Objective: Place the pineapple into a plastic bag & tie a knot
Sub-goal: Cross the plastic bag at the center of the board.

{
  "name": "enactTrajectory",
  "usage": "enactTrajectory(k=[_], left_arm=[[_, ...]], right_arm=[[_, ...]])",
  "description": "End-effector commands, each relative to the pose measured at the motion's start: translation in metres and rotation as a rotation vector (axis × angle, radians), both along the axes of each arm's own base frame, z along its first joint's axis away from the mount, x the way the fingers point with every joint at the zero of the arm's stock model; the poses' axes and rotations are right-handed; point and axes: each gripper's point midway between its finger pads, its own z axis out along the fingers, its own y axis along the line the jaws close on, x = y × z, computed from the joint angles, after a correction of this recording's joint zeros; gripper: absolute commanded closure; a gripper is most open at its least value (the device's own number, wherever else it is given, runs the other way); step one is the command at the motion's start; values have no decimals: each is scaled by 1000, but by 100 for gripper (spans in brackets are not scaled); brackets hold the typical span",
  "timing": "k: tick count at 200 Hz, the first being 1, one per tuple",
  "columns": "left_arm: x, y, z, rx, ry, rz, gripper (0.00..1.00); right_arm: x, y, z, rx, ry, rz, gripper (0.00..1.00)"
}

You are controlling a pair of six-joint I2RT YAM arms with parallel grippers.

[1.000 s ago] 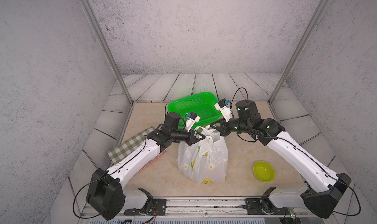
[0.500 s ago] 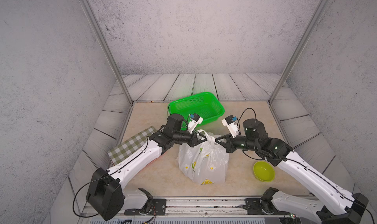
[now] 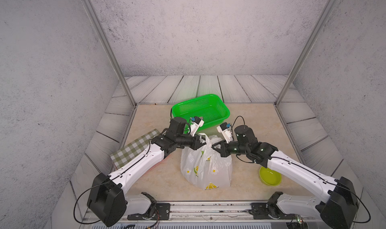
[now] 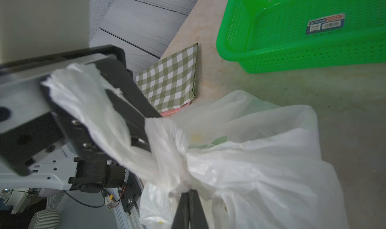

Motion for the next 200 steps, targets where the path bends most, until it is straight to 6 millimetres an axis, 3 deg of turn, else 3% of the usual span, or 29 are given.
enactTrajectory(k=[1,77,110,132,200], left_arm=[[9,5,38,-77,-112,38,100],[-10,-5,47,-127,-105,-26,100],[-22,-12,48,-143,-100,-56,100],[-20,-3,40,-84,-109,-9,100],[-8,32,11,135,-84,163,70]], right_arm=[[-9,4,-37,-85,119,18,100],[39,48,-43,-12,145,-76,100],[55,57,-25,39,113,-122,100],[55,56,-8,65,73,-116,100],[41,46,-17,42,81,-89,100]])
